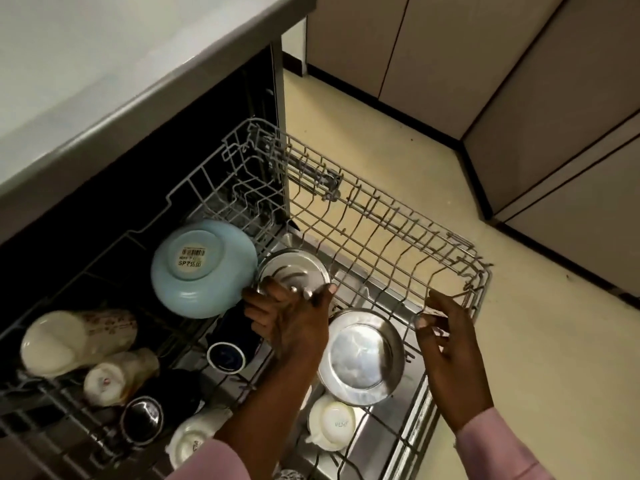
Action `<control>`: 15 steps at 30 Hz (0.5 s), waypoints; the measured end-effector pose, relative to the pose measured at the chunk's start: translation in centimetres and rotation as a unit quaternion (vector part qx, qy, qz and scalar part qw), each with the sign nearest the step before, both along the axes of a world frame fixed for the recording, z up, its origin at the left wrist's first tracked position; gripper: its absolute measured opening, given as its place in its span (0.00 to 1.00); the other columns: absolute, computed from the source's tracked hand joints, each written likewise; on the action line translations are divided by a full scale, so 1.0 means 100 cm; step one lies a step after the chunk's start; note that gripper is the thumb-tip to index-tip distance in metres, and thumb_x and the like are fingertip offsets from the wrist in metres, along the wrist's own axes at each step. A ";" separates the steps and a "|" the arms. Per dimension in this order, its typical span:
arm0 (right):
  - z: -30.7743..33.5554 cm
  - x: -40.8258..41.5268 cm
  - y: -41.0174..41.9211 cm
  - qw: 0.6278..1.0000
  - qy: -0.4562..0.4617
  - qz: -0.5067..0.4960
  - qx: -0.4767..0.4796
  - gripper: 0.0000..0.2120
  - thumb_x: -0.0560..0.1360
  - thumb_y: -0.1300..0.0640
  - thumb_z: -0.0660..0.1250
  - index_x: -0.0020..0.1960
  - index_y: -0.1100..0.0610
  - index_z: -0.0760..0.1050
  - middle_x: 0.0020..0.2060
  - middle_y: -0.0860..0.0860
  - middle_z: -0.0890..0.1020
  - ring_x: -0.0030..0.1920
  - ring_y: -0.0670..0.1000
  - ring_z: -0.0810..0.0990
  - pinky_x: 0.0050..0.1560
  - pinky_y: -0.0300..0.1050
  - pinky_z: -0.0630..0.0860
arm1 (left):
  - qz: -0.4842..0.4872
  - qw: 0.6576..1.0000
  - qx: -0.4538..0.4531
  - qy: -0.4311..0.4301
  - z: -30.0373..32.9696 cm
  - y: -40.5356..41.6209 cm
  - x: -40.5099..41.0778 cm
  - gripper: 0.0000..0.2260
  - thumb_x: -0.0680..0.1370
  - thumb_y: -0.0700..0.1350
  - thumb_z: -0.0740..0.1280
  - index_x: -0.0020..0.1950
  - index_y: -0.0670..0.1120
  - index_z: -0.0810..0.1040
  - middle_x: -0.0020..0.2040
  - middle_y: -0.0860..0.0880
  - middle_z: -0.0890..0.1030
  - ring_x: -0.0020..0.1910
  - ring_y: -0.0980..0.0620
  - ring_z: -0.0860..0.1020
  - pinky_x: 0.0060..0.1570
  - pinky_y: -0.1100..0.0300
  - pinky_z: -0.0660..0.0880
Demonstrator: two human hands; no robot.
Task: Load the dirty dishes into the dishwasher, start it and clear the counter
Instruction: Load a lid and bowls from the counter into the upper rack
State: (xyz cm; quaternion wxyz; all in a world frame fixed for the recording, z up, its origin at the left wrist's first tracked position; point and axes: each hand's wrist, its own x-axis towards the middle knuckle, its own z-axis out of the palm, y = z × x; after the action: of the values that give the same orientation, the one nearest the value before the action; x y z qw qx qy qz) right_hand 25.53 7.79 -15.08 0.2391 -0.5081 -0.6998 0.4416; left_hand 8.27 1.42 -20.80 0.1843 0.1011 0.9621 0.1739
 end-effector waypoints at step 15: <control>0.106 -0.044 -0.015 0.985 0.029 0.164 0.047 0.17 0.77 0.64 0.64 0.62 0.50 0.73 0.58 0.41 0.75 0.57 0.34 0.72 0.52 0.25 0.67 | -0.156 0.966 0.115 0.168 0.097 -0.127 -0.032 0.23 0.68 0.33 0.74 0.59 0.40 0.67 0.55 0.34 0.72 0.50 0.31 0.73 0.49 0.38 0.74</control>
State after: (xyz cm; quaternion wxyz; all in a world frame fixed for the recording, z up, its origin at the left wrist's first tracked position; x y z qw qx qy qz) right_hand 21.14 6.28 -4.46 0.2074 -0.3613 -0.7866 0.4558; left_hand 5.12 -11.30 -11.14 0.0317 0.2987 0.9249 0.2330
